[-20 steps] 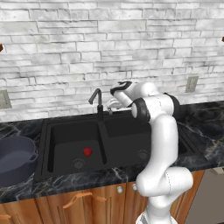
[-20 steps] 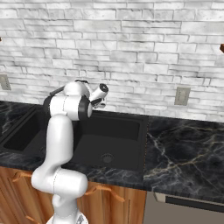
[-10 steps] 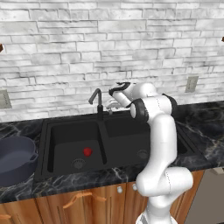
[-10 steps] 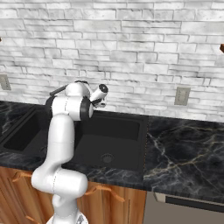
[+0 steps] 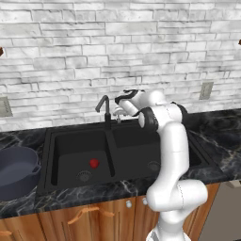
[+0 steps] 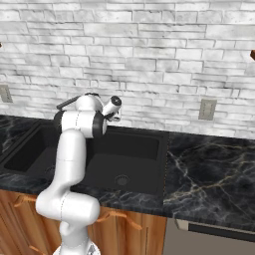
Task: Dump the tomato from the pot into the sink. Then turn on the water and wash the tomato. Then turn off the water and put the tomato back in the pot.
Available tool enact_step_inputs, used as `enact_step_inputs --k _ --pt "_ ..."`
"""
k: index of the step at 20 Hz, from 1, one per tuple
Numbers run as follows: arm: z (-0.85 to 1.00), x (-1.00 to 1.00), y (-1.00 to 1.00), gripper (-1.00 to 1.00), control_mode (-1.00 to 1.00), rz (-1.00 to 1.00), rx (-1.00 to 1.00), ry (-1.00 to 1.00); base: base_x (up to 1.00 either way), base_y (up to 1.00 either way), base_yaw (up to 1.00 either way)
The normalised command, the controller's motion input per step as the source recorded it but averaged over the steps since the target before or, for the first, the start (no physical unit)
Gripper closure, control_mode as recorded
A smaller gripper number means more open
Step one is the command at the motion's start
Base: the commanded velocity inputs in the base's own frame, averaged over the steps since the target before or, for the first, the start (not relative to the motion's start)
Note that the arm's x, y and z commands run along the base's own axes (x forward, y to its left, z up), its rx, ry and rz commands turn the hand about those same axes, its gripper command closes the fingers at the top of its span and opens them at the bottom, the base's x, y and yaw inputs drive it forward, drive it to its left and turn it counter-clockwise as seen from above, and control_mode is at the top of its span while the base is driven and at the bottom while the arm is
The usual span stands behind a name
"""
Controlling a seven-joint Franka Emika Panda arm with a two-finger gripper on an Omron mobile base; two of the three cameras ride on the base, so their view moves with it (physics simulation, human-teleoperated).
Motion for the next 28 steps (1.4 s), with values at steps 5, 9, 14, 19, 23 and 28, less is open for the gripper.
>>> enact_step_inputs --k 5,9,14,19,23,28 --pt "-0.27 0.27 0.00 -1.00 -1.00 -0.07 0.00 0.00 0.00 0.00 0.00" --pt "-0.25 0.20 0.00 -1.00 -1.00 -0.08 0.00 0.00 0.00 0.00 0.00" --pt "-0.18 0.08 -0.17 1.00 -1.00 -0.06 0.00 0.02 0.00 0.00 0.00" --pt "-0.18 0.10 -0.19 1.00 -1.00 -0.05 0.00 0.07 0.00 0.00 0.00" --pt "-0.16 0.25 -0.35 1.00 -1.00 -0.07 0.00 0.14 0.00 0.00 0.00" --pt "-0.12 0.28 -0.62 1.00 -1.00 -0.06 0.00 0.14 0.00 0.00 0.00"
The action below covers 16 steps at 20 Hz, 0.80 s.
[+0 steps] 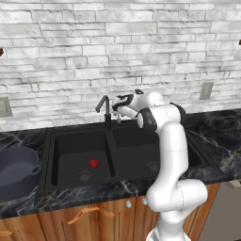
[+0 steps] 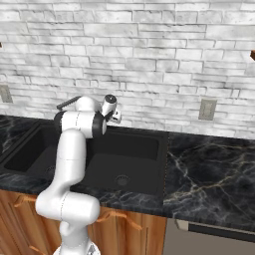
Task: Dump the tomato from the pot into the sink. Then turn on the water and wash the tomato. Then turn off the water and put the tomato back in the pot.
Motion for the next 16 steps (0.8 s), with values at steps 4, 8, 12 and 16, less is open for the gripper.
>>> enact_step_inputs --k 4,8,12,16 --pt "-0.11 0.11 -0.94 1.00 -1.00 -0.05 0.00 0.09 0.00 0.00 0.00" --pt "-0.07 0.09 -0.94 1.00 -1.00 -0.06 0.00 0.06 0.00 0.00 0.00" --pt "-0.07 0.10 -0.91 1.00 -1.00 -0.06 0.00 0.04 0.00 0.00 0.00" --pt "-0.13 0.09 -0.94 1.00 -1.00 -0.05 0.00 0.06 0.00 0.00 0.00"
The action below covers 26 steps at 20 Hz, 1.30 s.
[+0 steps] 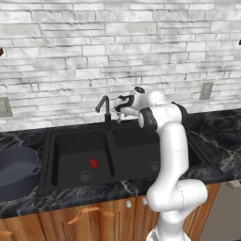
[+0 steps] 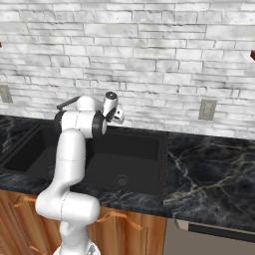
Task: Dump the tomato from the pot into the sink. Then turn on the water and wash the tomato. Then turn off the water and put the tomato back in the pot.
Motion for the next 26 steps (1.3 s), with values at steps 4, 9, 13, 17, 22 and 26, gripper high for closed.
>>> enact_step_inputs --k 4,9,13,17,22,26 --pt "-0.16 0.06 -0.91 1.00 -1.00 -0.05 0.00 0.07 0.00 0.00 0.00" --pt "-0.22 0.00 -0.89 1.00 -1.00 -0.04 0.00 0.06 0.00 0.00 0.00" --pt "-0.29 0.00 -0.83 1.00 -1.00 -0.03 0.00 0.07 0.00 0.00 0.00" --pt "-0.32 0.00 -0.88 1.00 -1.00 -0.04 0.00 0.09 0.00 0.00 0.00" --pt "-0.36 -0.01 -0.90 1.00 -1.00 -0.04 0.00 0.12 0.00 0.00 0.00" --pt "-0.34 -0.11 -0.86 1.00 -1.00 -0.02 0.00 0.09 0.00 0.00 0.00"
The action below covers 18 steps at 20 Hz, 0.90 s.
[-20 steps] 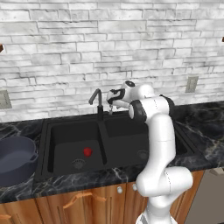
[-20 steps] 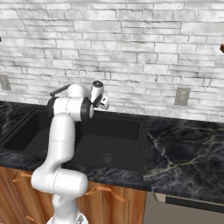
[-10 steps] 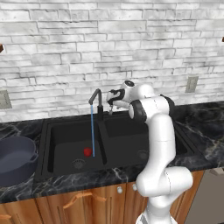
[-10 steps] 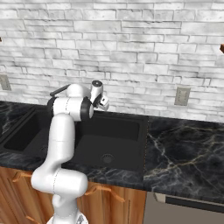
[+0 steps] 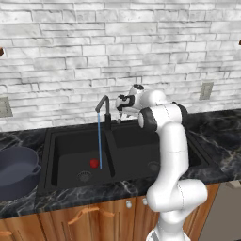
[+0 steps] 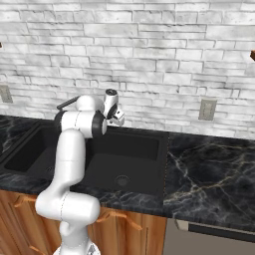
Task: Dump the tomato from the pot into the sink. Then turn on the water and wash the tomato. Then turn off the water and put the tomato back in the pot.
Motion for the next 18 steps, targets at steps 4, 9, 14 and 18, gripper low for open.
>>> enact_step_inputs --k 4,9,14,18 --pt "-0.05 -0.19 -0.34 -1.00 -1.00 0.00 0.02 0.01 0.00 0.00 0.00" --pt "0.16 -0.14 0.00 -1.00 -1.00 0.00 0.06 -0.08 0.00 0.00 0.00" --pt "0.49 -0.02 -0.08 -1.00 -1.00 0.00 0.10 -0.13 0.00 0.00 0.00" --pt "0.65 -0.01 -0.26 -1.00 -1.00 0.00 0.08 -0.11 0.00 0.00 0.00"
